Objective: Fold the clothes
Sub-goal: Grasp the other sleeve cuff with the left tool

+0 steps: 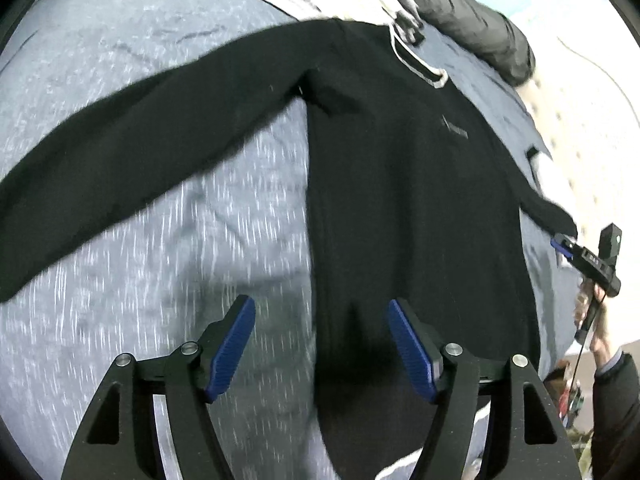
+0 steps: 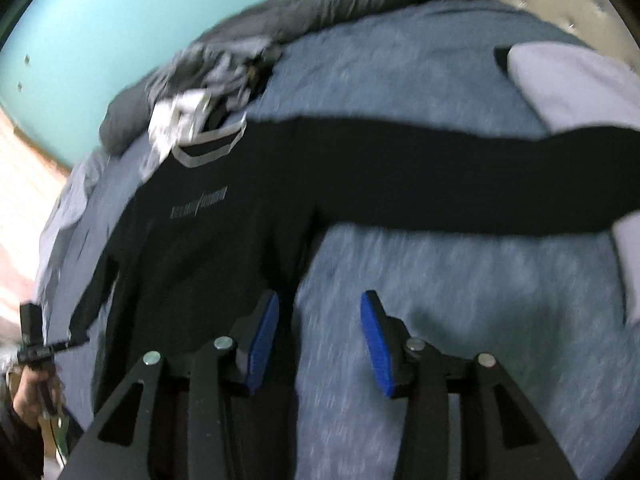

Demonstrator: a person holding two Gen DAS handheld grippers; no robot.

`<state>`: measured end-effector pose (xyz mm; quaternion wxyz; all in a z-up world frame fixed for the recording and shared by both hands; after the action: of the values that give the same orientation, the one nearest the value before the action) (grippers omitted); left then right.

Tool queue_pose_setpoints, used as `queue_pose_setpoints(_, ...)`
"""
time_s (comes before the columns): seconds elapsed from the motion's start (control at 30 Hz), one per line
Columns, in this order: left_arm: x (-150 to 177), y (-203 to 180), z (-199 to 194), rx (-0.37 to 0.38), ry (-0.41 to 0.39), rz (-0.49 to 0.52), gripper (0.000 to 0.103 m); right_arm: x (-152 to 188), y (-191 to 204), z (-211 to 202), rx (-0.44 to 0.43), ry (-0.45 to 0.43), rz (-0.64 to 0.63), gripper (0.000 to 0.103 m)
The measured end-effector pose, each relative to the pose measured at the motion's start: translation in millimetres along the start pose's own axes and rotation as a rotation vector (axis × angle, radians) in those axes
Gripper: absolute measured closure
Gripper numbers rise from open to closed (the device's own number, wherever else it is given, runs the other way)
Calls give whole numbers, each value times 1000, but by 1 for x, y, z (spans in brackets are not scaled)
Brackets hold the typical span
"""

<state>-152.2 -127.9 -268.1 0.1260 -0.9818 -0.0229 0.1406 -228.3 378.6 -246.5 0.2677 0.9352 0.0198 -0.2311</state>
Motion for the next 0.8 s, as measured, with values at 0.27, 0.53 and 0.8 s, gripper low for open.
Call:
queue_pose_setpoints(0.27,31,17,-16,-7,-15,-21,30,41,11,-14,-14,25,22,60)
queue_pose_setpoints(0.53,23,109,-46,-157,-97,-151,30,49,18,-23,-18,12,24,59)
queue_pose_setpoints(0.8,10,208,-72,-279,-172,-315,23,54,29,-15,-9,26,15,59)
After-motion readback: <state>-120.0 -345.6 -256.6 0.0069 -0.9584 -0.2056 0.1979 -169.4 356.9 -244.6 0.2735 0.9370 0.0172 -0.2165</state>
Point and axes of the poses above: each gripper's, at about its wrist camera, not at the fingertips, and z roughly the way its jaws point, y to its left, x to its underside, the point moved 4 cm from there along z, roughly the way its jaws point, and after that the axes turned 9 degrees about -x, right-handed, at the moved point
